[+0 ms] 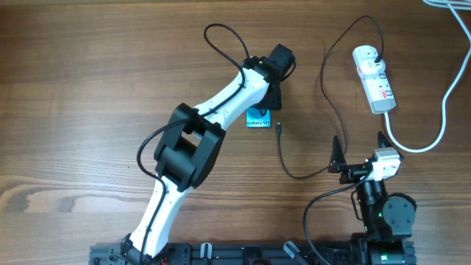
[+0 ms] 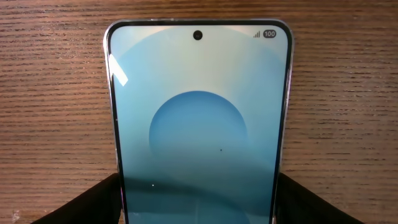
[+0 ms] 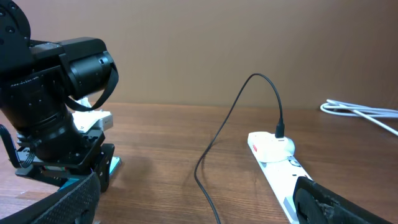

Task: Plug charger to phone and switch on socket

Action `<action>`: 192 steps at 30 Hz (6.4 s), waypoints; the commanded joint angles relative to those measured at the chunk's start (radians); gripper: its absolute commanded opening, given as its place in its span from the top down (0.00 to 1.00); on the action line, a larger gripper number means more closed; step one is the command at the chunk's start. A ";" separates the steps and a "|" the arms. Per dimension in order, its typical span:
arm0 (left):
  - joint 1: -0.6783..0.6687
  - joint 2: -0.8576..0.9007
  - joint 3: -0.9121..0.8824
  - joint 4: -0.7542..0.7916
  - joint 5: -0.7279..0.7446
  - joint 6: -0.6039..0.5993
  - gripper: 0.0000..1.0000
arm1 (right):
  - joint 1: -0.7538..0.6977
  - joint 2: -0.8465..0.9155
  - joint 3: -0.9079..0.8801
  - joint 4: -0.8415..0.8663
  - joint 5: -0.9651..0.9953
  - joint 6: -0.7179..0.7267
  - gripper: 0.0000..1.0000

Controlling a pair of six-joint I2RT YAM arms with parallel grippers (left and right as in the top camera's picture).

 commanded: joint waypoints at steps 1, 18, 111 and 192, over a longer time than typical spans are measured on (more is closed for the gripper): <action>-0.003 0.047 -0.003 -0.008 0.029 -0.007 0.27 | 0.002 -0.009 -0.001 0.003 0.014 0.005 0.00; -0.003 0.000 -0.003 -0.014 0.029 -0.006 0.27 | 0.002 -0.009 -0.001 0.003 0.014 0.005 0.00; 0.333 -0.334 -0.003 -0.069 1.029 -0.103 0.27 | 0.002 -0.004 0.014 0.642 -0.527 1.447 0.00; 0.127 -0.101 -0.228 -0.027 0.192 0.245 0.00 | 0.002 1.172 0.916 -0.786 -0.113 0.587 0.00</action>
